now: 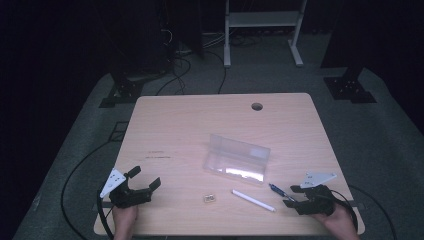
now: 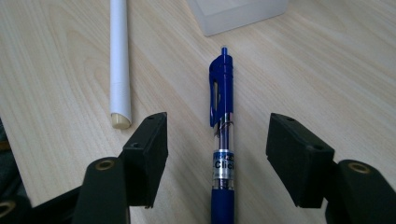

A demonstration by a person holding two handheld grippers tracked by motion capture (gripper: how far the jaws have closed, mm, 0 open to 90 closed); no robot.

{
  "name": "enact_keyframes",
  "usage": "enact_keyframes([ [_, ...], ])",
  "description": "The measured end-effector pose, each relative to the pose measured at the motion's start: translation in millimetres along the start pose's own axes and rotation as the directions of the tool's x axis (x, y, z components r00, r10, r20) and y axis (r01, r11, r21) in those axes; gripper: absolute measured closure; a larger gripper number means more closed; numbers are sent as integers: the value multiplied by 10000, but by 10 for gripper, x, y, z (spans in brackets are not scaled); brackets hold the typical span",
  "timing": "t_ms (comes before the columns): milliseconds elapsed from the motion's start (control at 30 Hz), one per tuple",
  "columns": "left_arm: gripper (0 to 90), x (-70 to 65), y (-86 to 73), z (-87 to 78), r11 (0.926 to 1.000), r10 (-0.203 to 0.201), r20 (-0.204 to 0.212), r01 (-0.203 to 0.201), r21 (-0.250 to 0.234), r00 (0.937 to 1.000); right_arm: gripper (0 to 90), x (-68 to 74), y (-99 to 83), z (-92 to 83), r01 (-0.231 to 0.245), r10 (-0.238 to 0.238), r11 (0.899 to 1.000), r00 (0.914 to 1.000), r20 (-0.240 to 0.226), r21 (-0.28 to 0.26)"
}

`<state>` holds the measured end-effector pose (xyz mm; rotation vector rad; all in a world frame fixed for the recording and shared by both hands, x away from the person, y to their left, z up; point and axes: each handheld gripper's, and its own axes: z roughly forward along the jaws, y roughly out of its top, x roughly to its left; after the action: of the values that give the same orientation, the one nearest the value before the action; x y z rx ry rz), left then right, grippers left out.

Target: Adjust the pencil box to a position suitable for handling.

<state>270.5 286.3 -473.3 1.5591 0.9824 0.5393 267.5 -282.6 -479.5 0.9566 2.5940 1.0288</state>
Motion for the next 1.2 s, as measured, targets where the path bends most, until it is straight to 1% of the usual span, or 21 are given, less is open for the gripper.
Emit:
enact_keyframes([
  [33, 11, 0, 1, -1, 10000, 11, -3, -11, 13, 10000, 419, 8, -7, 2, 51, -51, 10000, 10000, 39, 24],
  [67, 11, -1, 1, -2, 10000, 9, -3, -9, 7, 10000, 419, 8, -7, 2, 51, -51, 10000, 10000, 39, 24],
  [133, 11, -2, 1, -5, 10000, 19, 7, -19, 5, 10000, 460, 24, -16, -4, 94, -94, 10000, 9998, 185, 1],
  [200, 11, -2, 1, -5, 10000, 16, 7, -16, 7, 10000, 469, 22, -21, -5, 154, -153, 9999, 9997, 216, -30],
  [233, 11, -2, 1, -7, 10000, 17, 14, -17, -1, 10000, 493, 22, -29, -12, 186, -185, 9998, 9994, 307, -27],
  [267, 11, -2, 1, -7, 10000, 17, 14, -17, -1, 10000, 493, 22, -29, -12, 186, -185, 9998, 9994, 307, -27],
  [367, 11, -3, 2, -6, 10000, 24, 17, -24, 9, 10000, 538, 22, -42, -21, 206, -205, 9998, 9987, 459, -32],
  [600, 11, -6, 4, -2, 10000, 57, 25, -57, 29, 10000, 589, 37, -42, -11, 214, -218, 9997, 9984, 522, 84],
  [700, 11, -4, 4, -6, 10000, 28, 15, -28, -1, 10000, 633, 44, -44, 1, 327, -335, 9994, 9978, 566, 144],
  [767, 11, -3, 4, -6, 10000, 20, 9, -20, 0, 10000, 635, 46, -44, 2, 359, -368, 9992, 9975, 599, 159],
  [833, 11, -3, 4, -6, 10000, 24, 13, -24, -6, 10000, 663, 48, -45, 8, 396, -407, 9991, 9971, 639, 181],
  [867, 11, -4, 4, -5, 10000, 24, 15, -24, -2, 10000, 663, 48, -45, 8, 396, -407, 9991, 9971, 639, 181],
  [1033, 11, -4, 4, -8, 10000, 14, 13, -14, -10, 10000, 736, 58, -51, 11, 500, -521, 9984, 9954, 805, 275],
  [1133, 11, -3, 4, -9, 10000, 12, 12, -12, -14, 10000, 746, 63, -56, 12, 576, -600, 9979, 9946, 843, 310],
  [1200, 11, -3, 5, -8, 10000, 17, 15, -17, -14, 10000, 772, 65, -60, 17, 625, -651, 9975, 9942, 858, 324],
])
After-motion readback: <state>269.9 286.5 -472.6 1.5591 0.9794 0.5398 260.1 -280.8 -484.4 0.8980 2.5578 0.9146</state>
